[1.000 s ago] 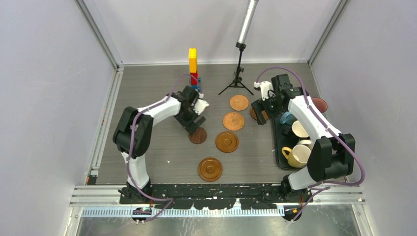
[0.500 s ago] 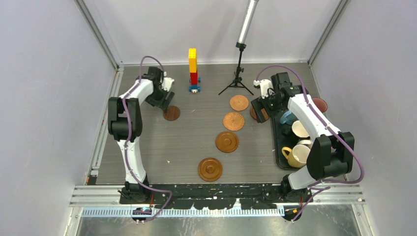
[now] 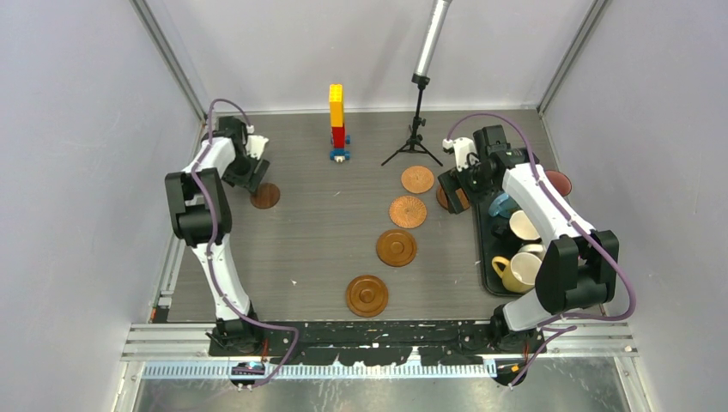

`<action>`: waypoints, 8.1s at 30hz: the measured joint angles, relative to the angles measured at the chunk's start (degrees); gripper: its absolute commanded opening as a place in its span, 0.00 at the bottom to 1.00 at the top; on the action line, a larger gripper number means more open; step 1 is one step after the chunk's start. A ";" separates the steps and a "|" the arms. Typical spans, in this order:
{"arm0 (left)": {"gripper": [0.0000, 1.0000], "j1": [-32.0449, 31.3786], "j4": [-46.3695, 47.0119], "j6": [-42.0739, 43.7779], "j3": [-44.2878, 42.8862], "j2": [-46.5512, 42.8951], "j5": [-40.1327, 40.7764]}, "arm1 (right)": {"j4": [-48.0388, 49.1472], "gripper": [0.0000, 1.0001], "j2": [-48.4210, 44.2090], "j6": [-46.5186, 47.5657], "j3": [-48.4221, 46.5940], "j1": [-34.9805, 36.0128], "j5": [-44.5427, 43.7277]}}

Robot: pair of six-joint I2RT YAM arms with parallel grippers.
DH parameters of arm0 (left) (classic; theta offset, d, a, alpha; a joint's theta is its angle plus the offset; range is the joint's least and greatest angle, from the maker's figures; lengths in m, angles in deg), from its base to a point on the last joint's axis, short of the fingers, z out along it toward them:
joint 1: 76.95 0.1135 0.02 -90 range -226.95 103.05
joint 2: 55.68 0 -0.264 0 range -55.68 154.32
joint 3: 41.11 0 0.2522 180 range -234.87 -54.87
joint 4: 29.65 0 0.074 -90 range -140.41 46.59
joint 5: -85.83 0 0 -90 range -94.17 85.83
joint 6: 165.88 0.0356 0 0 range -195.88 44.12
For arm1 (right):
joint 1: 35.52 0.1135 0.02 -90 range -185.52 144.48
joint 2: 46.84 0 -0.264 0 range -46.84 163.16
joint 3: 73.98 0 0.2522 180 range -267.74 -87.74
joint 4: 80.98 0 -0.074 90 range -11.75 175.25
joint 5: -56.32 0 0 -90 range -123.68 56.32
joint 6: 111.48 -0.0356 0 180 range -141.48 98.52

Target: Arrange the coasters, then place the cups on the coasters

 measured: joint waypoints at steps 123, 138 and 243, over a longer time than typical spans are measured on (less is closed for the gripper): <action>1.00 -26.86 1.70 -13.73 22.95 -31.43 -12.04 | 17.77 0.41 35.56 -9.88 -21.05 10.43 -7.74; 1.00 -37.42 1.81 -8.72 31.32 -36.54 -12.79 | 16.35 0.41 30.73 -11.85 -13.97 14.97 -6.05; 0.57 -43.63 7.41 -1.09 45.42 -33.99 -2.97 | 9.38 0.70 11.65 -7.02 4.70 20.90 3.15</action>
